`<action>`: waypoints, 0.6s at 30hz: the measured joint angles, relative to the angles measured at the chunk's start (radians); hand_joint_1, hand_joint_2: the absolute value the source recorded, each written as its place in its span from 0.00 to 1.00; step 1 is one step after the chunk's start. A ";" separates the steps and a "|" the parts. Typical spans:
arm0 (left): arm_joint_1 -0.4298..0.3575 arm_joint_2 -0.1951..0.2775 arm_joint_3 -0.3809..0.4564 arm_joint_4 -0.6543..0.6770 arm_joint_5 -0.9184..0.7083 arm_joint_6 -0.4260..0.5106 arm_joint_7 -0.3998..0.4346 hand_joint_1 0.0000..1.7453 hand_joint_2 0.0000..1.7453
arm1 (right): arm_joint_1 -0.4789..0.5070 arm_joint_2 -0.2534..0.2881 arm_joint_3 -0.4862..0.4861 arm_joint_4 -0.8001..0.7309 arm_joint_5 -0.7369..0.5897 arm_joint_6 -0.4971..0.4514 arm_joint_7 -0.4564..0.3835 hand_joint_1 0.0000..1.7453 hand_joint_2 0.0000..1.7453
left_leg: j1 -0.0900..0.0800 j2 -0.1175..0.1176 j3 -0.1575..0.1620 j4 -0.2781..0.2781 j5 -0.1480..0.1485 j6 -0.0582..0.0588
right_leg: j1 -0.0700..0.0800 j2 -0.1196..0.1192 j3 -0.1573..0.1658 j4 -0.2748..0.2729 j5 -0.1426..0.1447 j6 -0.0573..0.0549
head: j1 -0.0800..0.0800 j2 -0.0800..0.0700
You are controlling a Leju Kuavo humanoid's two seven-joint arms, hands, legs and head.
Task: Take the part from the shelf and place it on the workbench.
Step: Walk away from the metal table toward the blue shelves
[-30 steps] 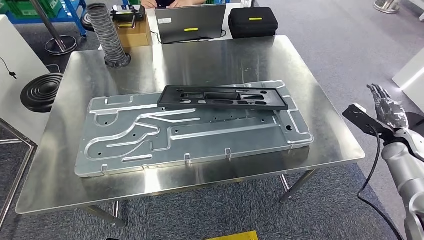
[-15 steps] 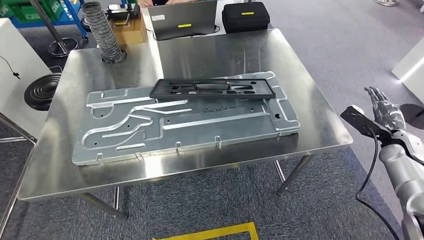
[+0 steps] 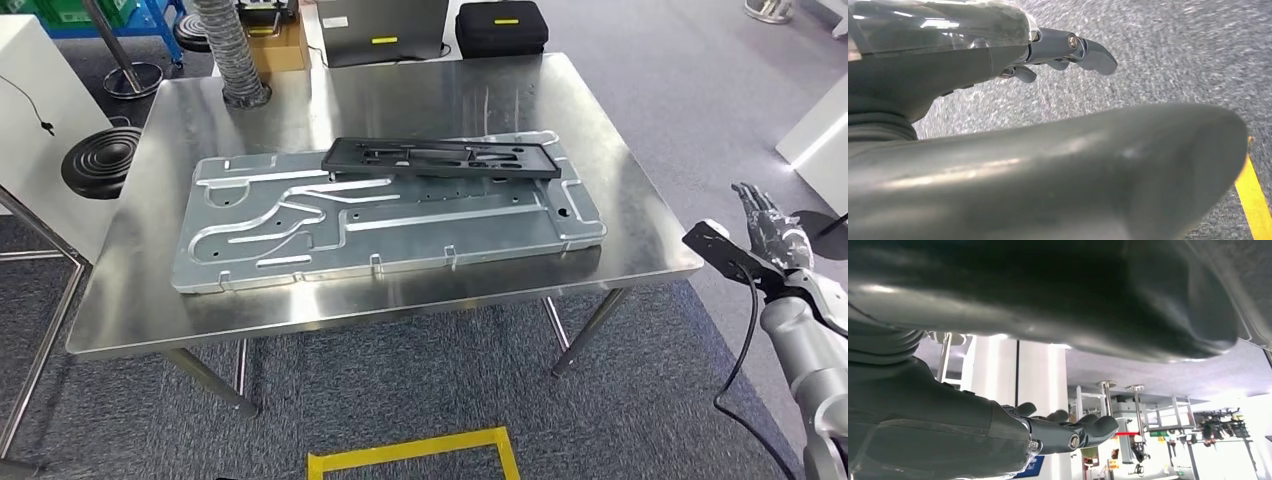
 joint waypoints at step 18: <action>0.003 0.001 0.000 0.000 -0.005 0.000 0.001 0.00 0.00 | 0.067 0.029 -0.079 0.001 0.018 -0.008 0.006 0.00 0.00 | 0.002 -0.002 -0.166 0.303 -0.126 -0.059 | 0.004 -0.003 0.102 -0.149 0.075 -0.059 | 0.000 0.000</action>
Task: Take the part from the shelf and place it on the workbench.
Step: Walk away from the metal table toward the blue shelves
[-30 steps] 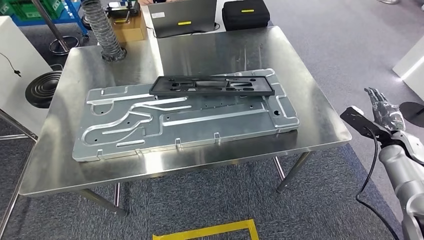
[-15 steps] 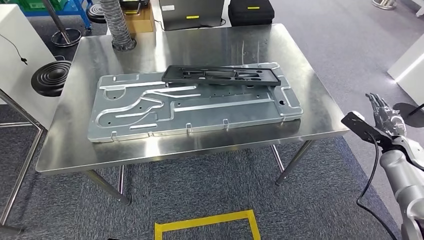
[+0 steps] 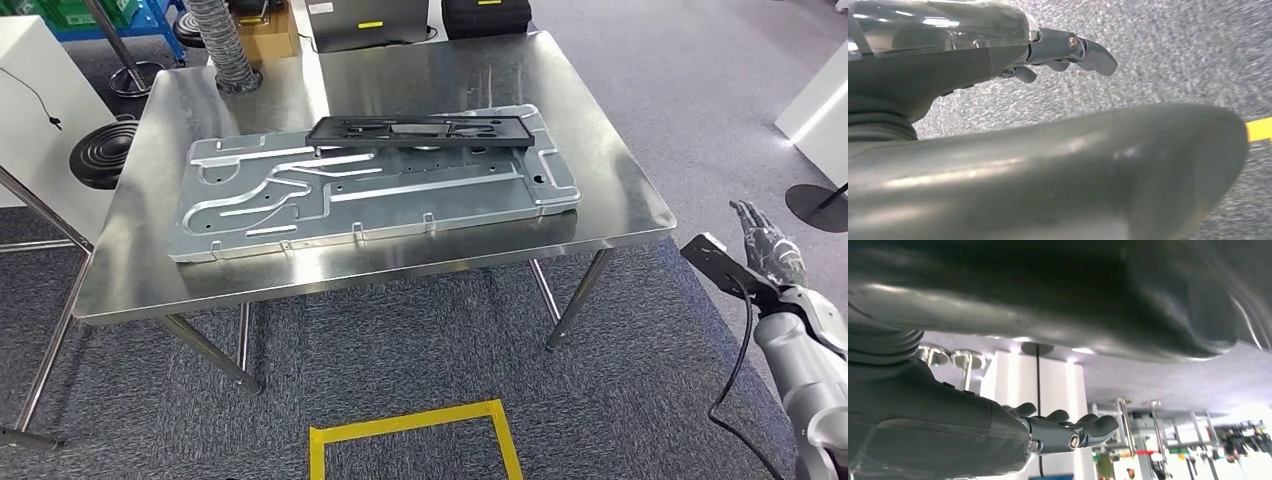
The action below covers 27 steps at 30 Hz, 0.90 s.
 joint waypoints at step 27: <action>0.001 0.006 0.001 0.000 0.009 0.007 -0.003 0.00 0.00 | 0.129 0.079 -0.120 0.063 0.008 -0.001 0.025 0.00 0.00 | -0.006 0.003 0.039 -0.192 0.111 0.005 | -0.005 0.001 0.058 -0.015 -0.039 0.007 | 0.000 0.000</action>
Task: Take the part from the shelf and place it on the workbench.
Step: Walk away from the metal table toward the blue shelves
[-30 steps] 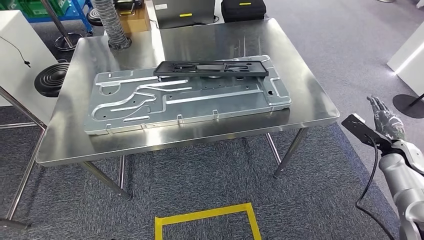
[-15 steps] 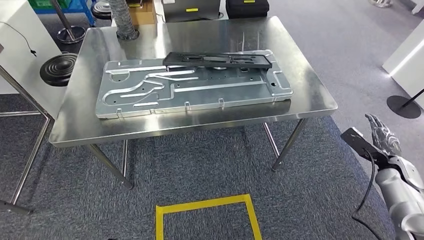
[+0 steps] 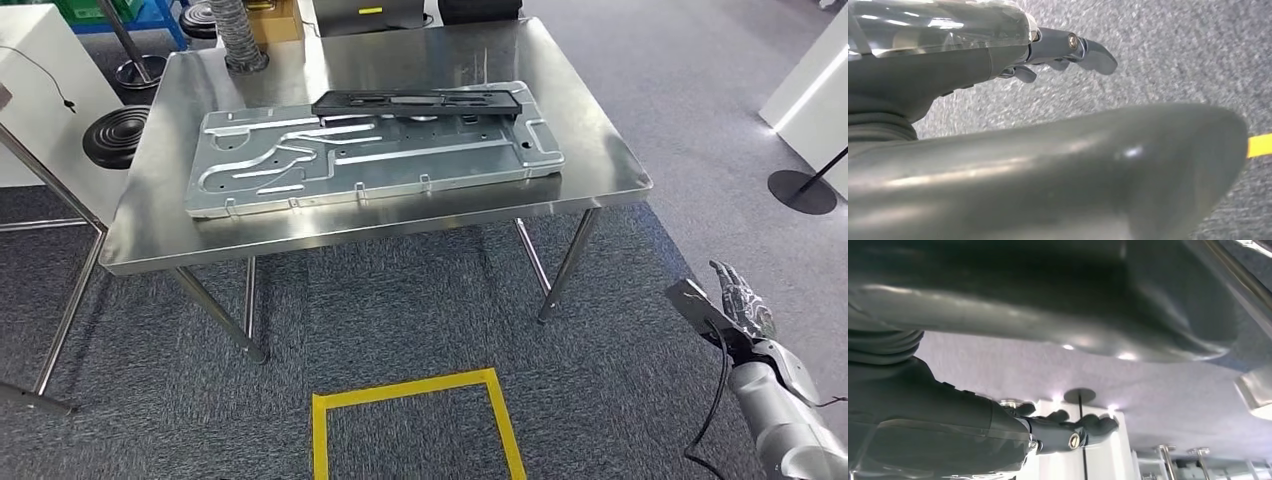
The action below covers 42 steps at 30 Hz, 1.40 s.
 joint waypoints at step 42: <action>-0.001 0.006 0.000 0.000 -0.004 -0.001 0.000 0.00 0.00 | 0.139 0.179 -0.098 0.091 -0.011 0.041 0.072 0.00 0.00 | -0.001 -0.002 0.178 -0.118 -0.033 0.024 | 0.010 0.003 -0.072 0.009 0.065 0.028 | 0.000 0.000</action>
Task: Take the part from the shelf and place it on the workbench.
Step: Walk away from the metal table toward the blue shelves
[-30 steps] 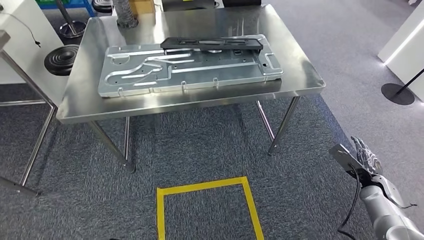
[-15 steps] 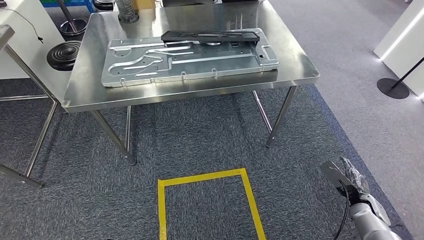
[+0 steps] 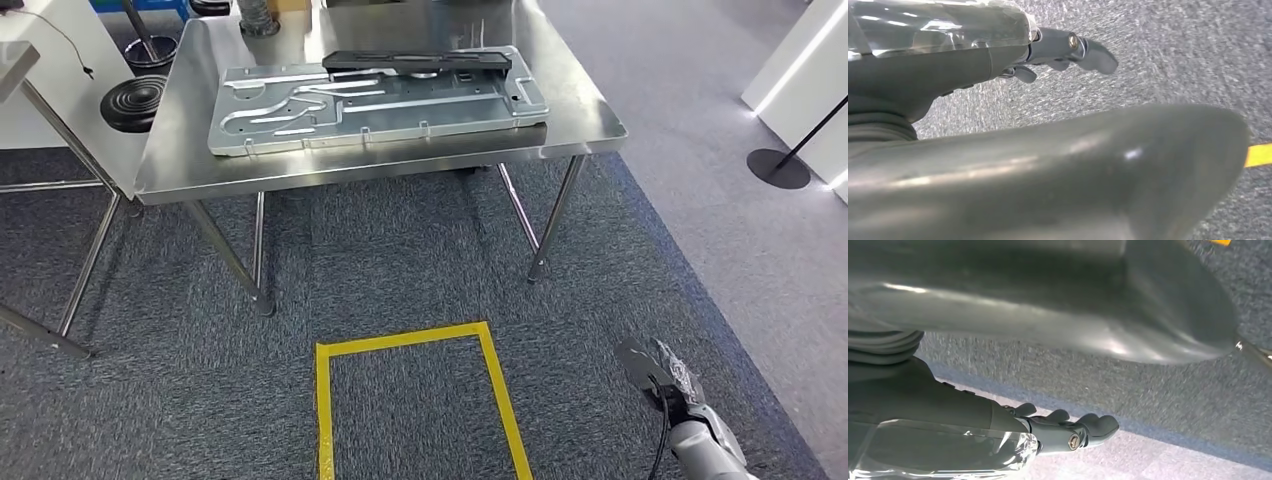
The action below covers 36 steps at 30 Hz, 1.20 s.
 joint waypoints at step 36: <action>-0.012 -0.013 -0.005 0.000 -0.044 -0.008 0.022 0.00 0.00 | 0.212 0.246 -0.124 0.078 -0.073 0.176 0.224 0.00 1.00 | 0.007 0.010 -0.028 -0.011 0.031 0.027 | -0.004 0.004 -0.068 0.191 -0.168 0.017 | 0.000 0.000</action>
